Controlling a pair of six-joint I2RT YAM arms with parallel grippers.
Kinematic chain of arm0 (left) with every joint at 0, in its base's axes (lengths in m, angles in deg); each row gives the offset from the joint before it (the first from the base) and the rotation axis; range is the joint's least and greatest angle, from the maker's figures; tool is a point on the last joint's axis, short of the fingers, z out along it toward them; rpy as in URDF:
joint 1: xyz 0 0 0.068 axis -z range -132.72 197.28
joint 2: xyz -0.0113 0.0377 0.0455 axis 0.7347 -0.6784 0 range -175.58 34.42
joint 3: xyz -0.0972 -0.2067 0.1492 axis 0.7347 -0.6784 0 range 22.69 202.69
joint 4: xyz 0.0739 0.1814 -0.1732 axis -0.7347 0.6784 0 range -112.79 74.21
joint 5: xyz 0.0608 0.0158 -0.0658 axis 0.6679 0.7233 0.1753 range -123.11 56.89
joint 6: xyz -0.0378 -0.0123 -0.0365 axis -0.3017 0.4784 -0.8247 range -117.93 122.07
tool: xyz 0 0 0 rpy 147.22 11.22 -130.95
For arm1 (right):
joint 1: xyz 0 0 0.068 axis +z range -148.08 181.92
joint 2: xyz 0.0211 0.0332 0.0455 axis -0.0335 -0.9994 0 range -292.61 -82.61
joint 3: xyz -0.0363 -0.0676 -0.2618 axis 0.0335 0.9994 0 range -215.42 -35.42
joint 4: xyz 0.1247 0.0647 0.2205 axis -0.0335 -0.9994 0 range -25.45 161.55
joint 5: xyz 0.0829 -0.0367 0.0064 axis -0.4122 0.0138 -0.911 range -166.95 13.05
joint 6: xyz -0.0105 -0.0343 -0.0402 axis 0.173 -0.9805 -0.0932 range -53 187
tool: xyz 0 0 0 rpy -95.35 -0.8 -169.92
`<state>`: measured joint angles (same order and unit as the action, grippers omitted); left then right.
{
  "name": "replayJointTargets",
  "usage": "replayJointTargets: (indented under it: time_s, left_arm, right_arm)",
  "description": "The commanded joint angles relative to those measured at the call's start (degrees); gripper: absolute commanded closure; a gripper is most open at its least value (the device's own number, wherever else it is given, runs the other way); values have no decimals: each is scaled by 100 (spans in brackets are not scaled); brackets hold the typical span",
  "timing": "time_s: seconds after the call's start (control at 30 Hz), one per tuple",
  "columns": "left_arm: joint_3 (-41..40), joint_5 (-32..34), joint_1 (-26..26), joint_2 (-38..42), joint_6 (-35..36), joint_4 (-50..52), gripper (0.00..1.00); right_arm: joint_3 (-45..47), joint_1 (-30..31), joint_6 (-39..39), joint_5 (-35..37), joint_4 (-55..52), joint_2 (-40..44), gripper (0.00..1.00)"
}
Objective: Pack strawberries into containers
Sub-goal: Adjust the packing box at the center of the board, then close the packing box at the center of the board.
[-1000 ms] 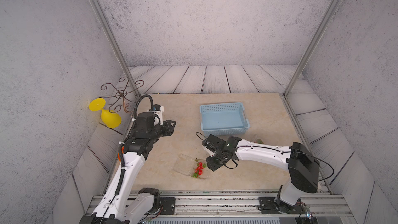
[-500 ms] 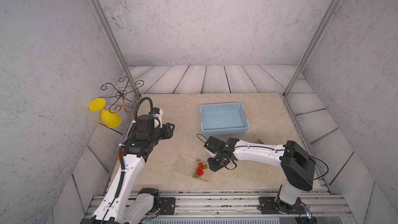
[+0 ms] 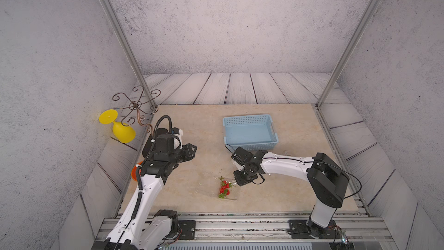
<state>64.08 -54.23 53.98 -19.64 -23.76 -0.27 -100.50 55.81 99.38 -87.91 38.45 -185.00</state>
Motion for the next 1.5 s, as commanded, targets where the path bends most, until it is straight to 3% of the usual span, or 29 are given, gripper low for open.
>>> replayJointTargets:
  time_s: [0.0, 0.33, 0.73, 0.93, 1.13, 1.27, 1.47]
  left_arm:
    - [-219, -138, -63, 75, -322, -189, 58]
    - [-532, 3, -59, 240, -533, -237, 58]
    - [-894, -269, 121, -90, -843, -900, 59]
    - [-913, -6, 137, -18, -894, -823, 60]
    - [-1242, 369, 126, 124, -1115, -1024, 60]
    - [-1410, 514, 130, 225, -1257, -674, 61]
    - [-2010, 1215, 121, 1035, -1696, -670, 60]
  right_arm:
    - [-72, -95, -82, -123, 9, -241, 85]
    - [-540, -424, -407, 72, -260, -416, 87]
    - [-1184, -642, -1007, 663, -850, -627, 87]
    - [-1481, -702, -1222, 752, -1079, -725, 84]
    - [-1227, -752, -1100, 753, -1135, -208, 66]
    - [-806, -777, -989, 686, -1150, 232, 66]
    - [-11, -771, -821, 329, -946, 600, 72]
